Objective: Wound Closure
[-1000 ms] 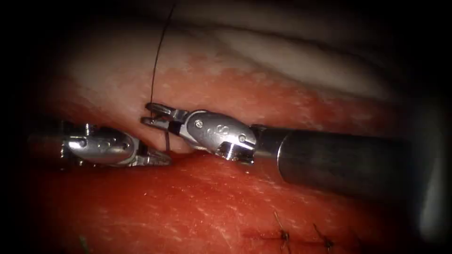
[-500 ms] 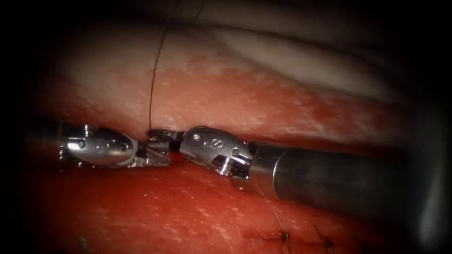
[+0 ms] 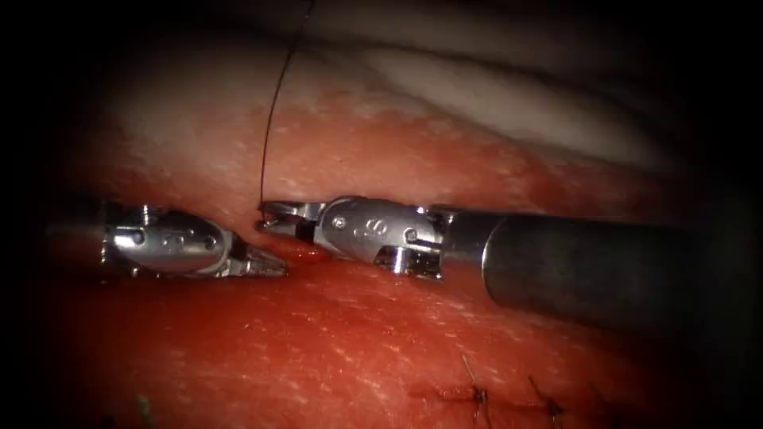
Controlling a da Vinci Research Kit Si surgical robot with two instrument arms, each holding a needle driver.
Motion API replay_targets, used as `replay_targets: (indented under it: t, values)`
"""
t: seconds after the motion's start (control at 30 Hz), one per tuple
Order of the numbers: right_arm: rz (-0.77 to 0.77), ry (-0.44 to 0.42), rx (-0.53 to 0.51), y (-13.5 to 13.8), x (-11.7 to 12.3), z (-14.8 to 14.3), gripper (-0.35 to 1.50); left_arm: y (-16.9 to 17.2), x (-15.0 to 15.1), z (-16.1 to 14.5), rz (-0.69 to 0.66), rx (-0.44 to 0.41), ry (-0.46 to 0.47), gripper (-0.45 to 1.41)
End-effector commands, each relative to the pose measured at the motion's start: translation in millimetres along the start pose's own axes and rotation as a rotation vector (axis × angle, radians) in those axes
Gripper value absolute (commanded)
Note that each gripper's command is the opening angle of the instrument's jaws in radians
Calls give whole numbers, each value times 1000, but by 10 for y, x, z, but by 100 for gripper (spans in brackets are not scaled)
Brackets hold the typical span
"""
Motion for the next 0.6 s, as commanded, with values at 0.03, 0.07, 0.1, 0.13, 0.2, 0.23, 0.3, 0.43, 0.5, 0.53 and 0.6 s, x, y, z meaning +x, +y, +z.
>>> replay_targets:
  t: [0.03, 0.07, 0.1, 0.13, 0.2, 0.23, 0.3, 0.43, 0.5, 0.53, 0.6]
  values:
    - [-34, 19, -20, 10, 6, 10, -35, 4, -3, 9, -1, -2, 0, -31]
    - [-49, 26, -26, 11, 7, 10, -35, 4, -4, 9, -1, -2, 0, -31]
    - [-63, 32, -36, 14, 9, 10, -35, 5, -4, 9, -1, -2, 0, -31]
    - [-78, 40, -44, 15, 11, 9, -35, 5, -4, 10, -1, -1, 0, -31]
    - [-106, 58, -62, 21, 15, 9, -35, 5, -4, 10, -1, -1, 0, -31]
    - [-103, 63, -69, 23, 17, 9, -35, 5, -4, 11, -1, 0, -1, -31]
    - [-106, 74, -74, 26, 19, 8, -35, 5, -4, 12, -1, 1, -1, -31]
    - [-105, 74, -73, 28, 19, 8, -35, 6, -5, 13, -1, 3, -1, -31]
    - [-110, 77, -73, 29, 20, 8, -35, 6, -4, 13, -1, 3, -1, -31]
    - [-101, 77, -78, 32, 21, 8, -35, 6, -4, 13, -1, 3, -1, -31]
    - [-99, 83, -84, 35, 22, 8, -35, 6, -5, 14, -1, 3, -1, -31]
